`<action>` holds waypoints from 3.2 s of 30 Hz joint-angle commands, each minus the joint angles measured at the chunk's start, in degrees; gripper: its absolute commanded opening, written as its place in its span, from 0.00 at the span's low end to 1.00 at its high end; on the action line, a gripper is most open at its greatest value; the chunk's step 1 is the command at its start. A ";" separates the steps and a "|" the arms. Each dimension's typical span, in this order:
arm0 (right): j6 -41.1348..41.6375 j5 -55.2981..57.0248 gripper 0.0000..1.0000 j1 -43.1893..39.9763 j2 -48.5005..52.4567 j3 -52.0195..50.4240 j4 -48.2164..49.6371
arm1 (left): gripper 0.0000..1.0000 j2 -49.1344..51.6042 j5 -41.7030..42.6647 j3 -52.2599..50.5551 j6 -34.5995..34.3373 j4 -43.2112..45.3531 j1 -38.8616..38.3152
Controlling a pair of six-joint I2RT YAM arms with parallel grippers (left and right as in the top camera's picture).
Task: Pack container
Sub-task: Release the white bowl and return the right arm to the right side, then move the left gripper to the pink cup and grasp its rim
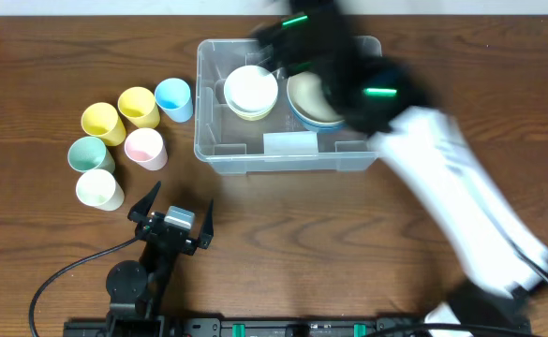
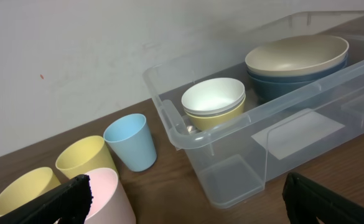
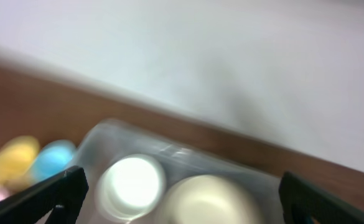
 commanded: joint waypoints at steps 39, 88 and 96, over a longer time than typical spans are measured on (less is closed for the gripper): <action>18.36 -5.27 0.99 -51.39 20.13 -0.76 -24.06 | 0.98 47.89 -6.95 70.47 -9.25 -55.47 0.24; 18.36 -5.27 0.99 -51.39 20.13 -0.76 -24.09 | 0.57 100.54 -11.08 77.13 -44.02 -51.93 15.67; 18.36 -5.27 0.99 -51.39 20.13 -0.76 -24.09 | 0.56 106.90 -11.08 77.13 -43.98 -51.71 17.81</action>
